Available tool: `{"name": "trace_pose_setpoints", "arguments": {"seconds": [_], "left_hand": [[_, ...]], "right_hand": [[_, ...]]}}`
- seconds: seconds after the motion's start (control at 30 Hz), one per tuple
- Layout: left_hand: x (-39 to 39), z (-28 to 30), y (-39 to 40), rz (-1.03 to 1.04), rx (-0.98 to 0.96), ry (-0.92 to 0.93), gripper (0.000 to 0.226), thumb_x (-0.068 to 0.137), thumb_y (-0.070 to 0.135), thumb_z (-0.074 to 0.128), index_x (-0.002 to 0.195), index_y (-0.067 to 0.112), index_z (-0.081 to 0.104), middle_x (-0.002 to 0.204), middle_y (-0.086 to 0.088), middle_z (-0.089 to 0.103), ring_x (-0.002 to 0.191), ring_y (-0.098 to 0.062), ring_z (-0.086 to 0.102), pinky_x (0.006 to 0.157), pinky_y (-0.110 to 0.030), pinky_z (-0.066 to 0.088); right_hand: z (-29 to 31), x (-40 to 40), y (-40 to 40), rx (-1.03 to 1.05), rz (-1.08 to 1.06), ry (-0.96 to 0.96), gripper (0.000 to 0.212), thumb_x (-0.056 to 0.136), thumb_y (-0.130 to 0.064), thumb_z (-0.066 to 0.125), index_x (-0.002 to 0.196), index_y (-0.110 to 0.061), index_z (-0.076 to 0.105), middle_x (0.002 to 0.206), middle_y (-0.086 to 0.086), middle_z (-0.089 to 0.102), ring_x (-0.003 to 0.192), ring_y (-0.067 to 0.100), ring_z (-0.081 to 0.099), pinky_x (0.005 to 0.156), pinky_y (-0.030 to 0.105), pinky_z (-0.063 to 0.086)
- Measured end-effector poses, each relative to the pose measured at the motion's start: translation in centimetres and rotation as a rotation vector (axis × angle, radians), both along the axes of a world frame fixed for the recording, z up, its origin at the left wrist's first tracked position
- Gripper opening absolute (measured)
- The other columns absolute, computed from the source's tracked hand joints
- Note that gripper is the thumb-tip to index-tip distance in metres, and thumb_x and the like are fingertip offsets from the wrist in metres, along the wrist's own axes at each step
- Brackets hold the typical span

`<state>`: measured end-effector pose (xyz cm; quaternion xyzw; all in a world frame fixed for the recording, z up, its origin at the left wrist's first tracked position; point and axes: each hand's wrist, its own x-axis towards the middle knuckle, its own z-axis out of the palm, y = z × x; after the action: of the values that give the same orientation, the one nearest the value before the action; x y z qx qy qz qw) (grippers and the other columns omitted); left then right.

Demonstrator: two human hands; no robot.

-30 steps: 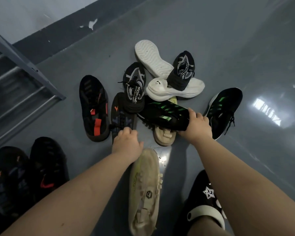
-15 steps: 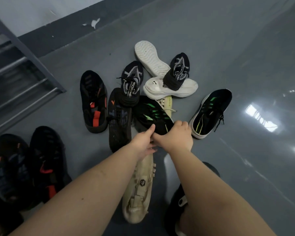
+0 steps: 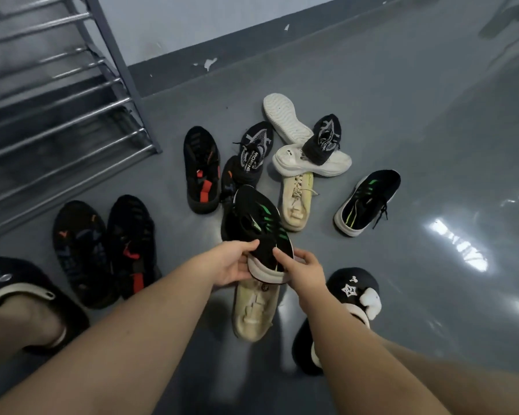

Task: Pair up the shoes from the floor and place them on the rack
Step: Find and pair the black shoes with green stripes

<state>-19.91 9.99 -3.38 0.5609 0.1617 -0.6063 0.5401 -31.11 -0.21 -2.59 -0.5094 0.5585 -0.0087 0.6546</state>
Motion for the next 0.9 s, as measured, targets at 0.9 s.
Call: {"name": "trace_pose_setpoints", "arguments": {"seconds": [0.9], "left_hand": [[-4.3, 1.9, 18.8, 0.263, 0.073, -0.028, 0.032, 0.098, 0.019, 0.046, 0.127, 0.007, 0.051, 0.092, -0.006, 0.065, 0.083, -0.019, 0.061, 0.077, -0.035, 0.049]], "right_hand": [[2.5, 0.1, 14.9, 0.328, 0.328, -0.052, 0.01, 0.096, -0.004, 0.048, 0.096, -0.006, 0.058, 0.078, 0.006, 0.061, 0.067, 0.014, 0.059, 0.042, 0.018, 0.05]]}}
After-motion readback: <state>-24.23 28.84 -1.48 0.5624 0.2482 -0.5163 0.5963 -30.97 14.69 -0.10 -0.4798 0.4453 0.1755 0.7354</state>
